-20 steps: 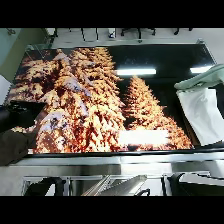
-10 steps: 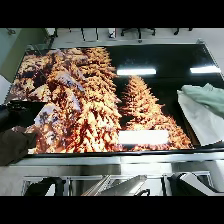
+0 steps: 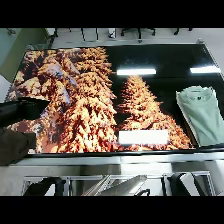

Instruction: Fold the shirts.

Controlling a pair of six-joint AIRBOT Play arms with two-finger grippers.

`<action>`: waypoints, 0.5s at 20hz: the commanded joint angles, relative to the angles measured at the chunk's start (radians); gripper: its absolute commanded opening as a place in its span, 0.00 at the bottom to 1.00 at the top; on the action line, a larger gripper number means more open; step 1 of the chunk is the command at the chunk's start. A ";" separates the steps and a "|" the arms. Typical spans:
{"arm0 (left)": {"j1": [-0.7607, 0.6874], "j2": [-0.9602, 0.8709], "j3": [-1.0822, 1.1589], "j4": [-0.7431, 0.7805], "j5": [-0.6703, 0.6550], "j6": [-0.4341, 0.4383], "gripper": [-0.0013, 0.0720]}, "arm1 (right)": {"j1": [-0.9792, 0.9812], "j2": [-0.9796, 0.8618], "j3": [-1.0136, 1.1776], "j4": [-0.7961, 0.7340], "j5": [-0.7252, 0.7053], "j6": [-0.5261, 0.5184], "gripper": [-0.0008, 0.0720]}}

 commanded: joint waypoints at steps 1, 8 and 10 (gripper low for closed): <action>0.001 -0.063 0.000 -0.013 0.000 0.002 0.04 | 0.084 0.056 0.048 0.247 0.059 -0.056 0.04; -0.257 0.025 -0.369 -0.077 -0.183 0.033 0.04 | 0.910 0.462 -0.283 -0.101 0.340 -0.132 0.04; -0.304 0.041 -0.423 -0.077 -0.219 0.005 0.04 | 0.982 0.482 -0.346 -0.114 0.366 -0.130 0.04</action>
